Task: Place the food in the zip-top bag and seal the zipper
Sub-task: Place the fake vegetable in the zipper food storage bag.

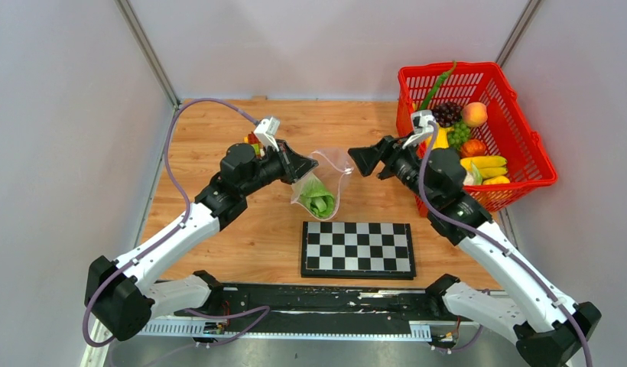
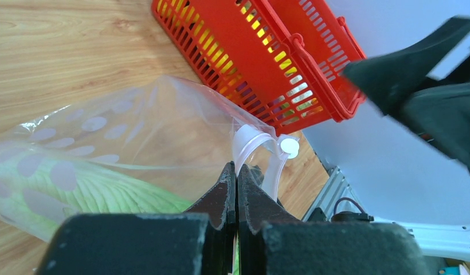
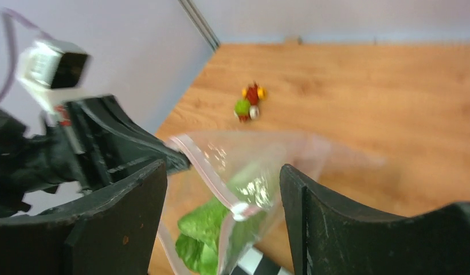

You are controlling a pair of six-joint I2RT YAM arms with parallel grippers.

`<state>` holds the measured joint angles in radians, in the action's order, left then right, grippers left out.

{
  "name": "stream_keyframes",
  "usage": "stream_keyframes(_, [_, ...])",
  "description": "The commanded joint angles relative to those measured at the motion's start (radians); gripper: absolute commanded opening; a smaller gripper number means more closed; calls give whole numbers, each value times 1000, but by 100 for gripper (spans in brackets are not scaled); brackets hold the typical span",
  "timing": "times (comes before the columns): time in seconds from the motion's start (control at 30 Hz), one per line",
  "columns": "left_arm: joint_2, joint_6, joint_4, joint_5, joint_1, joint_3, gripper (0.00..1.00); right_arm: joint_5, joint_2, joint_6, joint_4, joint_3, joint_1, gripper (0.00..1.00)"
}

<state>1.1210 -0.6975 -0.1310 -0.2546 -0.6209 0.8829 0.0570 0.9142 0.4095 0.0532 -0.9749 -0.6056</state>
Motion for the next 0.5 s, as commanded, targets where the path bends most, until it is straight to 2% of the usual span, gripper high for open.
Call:
stream_keyframes(0.0, [-12, 17, -40, 14, 3, 5, 0, -84, 35, 242, 200, 28, -10, 72])
stream_keyframes(0.13, [-12, 17, -36, 18, 3, 5, 0, -95, 84, 235, 268, -20, -44, 76])
stream_keyframes(0.27, [-7, 15, -29, 17, 3, 4, 0, -104, 94, 222, 229, -16, -93, 76])
stream_keyframes(0.4, [-7, 11, -31, 15, 4, 2, 0, -173, 119, 204, 207, -4, -153, 72])
stream_keyframes(0.47, [-8, 13, -32, 14, 4, 2, 0, -236, 134, 196, 190, 7, -174, 65])
